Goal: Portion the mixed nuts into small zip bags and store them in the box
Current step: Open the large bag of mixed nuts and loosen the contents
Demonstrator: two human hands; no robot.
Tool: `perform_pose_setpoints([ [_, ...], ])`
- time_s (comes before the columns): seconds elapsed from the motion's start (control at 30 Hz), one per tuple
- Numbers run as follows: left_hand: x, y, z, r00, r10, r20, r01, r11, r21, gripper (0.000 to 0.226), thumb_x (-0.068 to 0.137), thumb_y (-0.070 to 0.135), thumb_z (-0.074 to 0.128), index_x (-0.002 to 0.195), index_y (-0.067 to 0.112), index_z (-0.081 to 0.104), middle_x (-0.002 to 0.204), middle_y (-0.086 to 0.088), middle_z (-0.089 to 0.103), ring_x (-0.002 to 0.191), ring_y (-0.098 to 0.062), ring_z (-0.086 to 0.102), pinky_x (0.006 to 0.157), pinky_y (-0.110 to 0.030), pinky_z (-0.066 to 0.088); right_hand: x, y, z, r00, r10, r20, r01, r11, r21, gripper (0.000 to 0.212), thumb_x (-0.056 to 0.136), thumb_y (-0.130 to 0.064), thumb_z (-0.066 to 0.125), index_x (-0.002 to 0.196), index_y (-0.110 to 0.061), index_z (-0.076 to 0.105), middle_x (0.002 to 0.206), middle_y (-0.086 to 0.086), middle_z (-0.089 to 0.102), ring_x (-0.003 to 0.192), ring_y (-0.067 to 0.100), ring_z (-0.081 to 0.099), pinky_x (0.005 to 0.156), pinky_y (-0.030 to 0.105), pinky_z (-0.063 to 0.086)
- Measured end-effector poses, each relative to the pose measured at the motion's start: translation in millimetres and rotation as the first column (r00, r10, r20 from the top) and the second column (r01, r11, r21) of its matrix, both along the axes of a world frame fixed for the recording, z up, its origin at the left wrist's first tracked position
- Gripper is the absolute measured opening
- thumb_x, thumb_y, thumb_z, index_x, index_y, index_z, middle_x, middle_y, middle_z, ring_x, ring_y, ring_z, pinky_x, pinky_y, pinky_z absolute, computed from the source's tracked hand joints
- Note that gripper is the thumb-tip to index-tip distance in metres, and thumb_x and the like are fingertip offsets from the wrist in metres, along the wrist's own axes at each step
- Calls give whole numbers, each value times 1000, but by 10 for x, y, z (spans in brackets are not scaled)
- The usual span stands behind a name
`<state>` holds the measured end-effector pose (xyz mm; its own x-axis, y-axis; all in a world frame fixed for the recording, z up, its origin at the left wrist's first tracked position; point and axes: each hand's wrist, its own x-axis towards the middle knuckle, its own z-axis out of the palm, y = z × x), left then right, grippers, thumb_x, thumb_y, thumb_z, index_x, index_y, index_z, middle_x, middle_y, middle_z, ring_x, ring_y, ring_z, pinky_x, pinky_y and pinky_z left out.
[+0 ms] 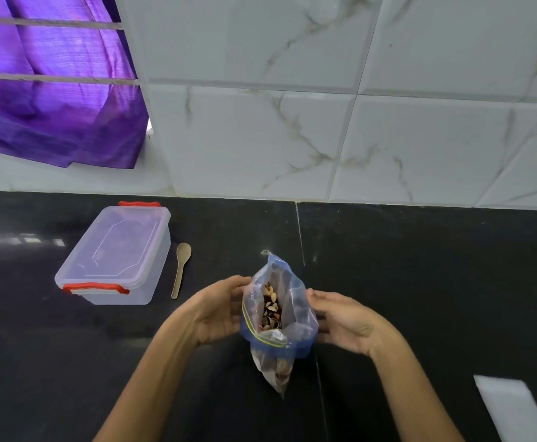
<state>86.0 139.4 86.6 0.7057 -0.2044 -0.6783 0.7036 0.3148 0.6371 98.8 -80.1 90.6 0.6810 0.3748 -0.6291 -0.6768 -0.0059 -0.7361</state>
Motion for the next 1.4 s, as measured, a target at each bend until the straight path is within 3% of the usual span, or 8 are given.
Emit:
perform_pose_setpoints([
  [0.13, -47, -27, 33, 999, 40, 3, -40, 999, 3, 14, 90, 13, 55, 91, 4, 66, 82, -12, 66, 84, -25, 59, 79, -35, 47, 5, 22, 44, 996, -13, 83, 26, 988, -151, 20, 97, -14, 47, 106, -8, 65, 96, 11, 71, 87, 21, 68, 72, 34, 55],
  [0.37, -177, -180, -175, 971, 230, -68, -239, 945, -225, 18, 89, 11, 52, 98, 7, 67, 97, -17, 62, 95, -31, 54, 94, -41, 40, -68, 48, -128, 968, -186, -168, 229, 930, 289, 26, 95, -1, 43, 109, -8, 64, 91, 16, 72, 80, 26, 71, 69, 42, 57],
  [0.47, -222, -195, -131, 990, 134, -36, -137, 986, -95, 33, 82, 21, 64, 110, 2, 65, 111, -19, 62, 105, -32, 53, 96, -43, 45, -99, 46, -162, 981, -159, -111, 176, 971, 163, 26, 96, -19, 48, 117, -11, 63, 105, 15, 70, 94, 28, 67, 77, 41, 54],
  [0.67, -216, -110, 10, 993, 78, 89, -98, 962, 254, 14, 88, 12, 64, 93, 0, 67, 67, -8, 70, 64, -17, 66, 61, -27, 56, -137, 26, -9, 994, 84, 67, -69, 978, -194, 30, 91, -34, 56, 104, -8, 66, 90, 9, 69, 73, 15, 63, 55, 23, 47],
  [0.9, -260, -229, -63, 918, 383, -105, -394, 842, -368, 16, 90, 2, 49, 88, 0, 64, 78, -19, 70, 65, -26, 72, 59, -39, 58, -237, 91, -127, 944, -196, -266, 281, 899, 335, 18, 81, -2, 55, 90, -3, 71, 92, 20, 71, 71, 26, 71, 52, 31, 58],
  [1.07, -370, -344, -109, 900, 420, -120, -430, 806, -407, 15, 80, 5, 58, 92, -1, 65, 84, -17, 72, 70, -24, 72, 74, -37, 57, -373, 141, -274, 927, -222, -304, 347, 818, 459, 40, 58, 12, 78, 97, 2, 71, 102, 23, 69, 83, 31, 72, 66, 37, 61],
  [1.2, -442, -281, -24, 959, 277, -63, -283, 952, -120, 42, 68, 30, 73, 99, 4, 66, 92, -11, 68, 83, -25, 63, 77, -35, 52, -410, 92, -211, 971, -159, -181, 201, 949, 242, 24, 86, -8, 60, 108, -2, 66, 98, 18, 71, 80, 25, 69, 64, 32, 59],
  [1.4, -545, -286, 72, 982, 188, 7, -188, 978, 86, 32, 75, 16, 73, 102, 1, 67, 92, -15, 74, 82, -25, 71, 61, -31, 55, -495, 153, -8, 999, 23, -25, -25, 996, -89, 42, 74, -35, 69, 100, -2, 69, 90, 18, 70, 66, 15, 64, 54, 22, 53],
])
